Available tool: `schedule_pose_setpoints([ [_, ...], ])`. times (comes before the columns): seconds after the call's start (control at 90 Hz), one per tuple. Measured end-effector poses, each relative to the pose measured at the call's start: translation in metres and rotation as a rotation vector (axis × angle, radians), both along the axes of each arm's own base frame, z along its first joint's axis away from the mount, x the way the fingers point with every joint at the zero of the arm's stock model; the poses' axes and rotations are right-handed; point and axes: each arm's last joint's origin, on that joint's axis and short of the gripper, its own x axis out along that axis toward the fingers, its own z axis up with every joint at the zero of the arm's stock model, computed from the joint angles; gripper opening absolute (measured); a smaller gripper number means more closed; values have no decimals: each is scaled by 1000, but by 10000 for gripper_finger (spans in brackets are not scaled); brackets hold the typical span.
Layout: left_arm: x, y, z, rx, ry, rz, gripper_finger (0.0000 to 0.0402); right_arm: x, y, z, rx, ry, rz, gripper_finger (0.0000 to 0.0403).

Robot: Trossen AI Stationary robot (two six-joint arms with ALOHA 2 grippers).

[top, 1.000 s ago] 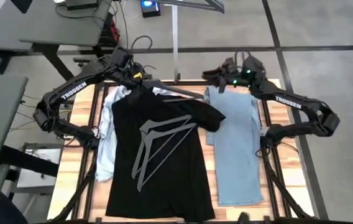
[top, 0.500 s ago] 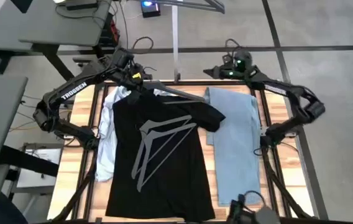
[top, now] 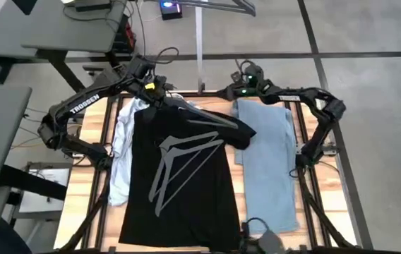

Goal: Hang clothes
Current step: Insert the black shirt on the grey hanger

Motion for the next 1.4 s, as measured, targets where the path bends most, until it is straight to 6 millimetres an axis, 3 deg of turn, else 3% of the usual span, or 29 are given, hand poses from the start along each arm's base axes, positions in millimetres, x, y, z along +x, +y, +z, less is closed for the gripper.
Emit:
schedule_pose_setpoints([
  [0.2,5,-2,4,38,-41,-19,27,47,9,0,-70,1,161,239],
  [0.356,9,-8,11,58,-60,-47,27,75,5,-15,-30,35,245,239],
  [0.489,10,-10,16,69,-74,-58,27,95,7,-15,-60,-1,342,239],
  [0.733,9,-11,18,43,-64,-44,27,121,35,-16,-196,-38,541,239],
  [1.0,10,-12,18,39,-61,-44,27,136,64,-24,-354,80,472,235],
  [1.122,10,-13,17,37,-61,-48,27,139,73,-25,-354,93,491,192],
  [1.3,11,-15,17,32,-58,-51,27,134,69,-33,-334,198,445,24],
  [1.4,11,-15,16,31,-44,-44,27,123,54,-35,-322,297,338,7],
])
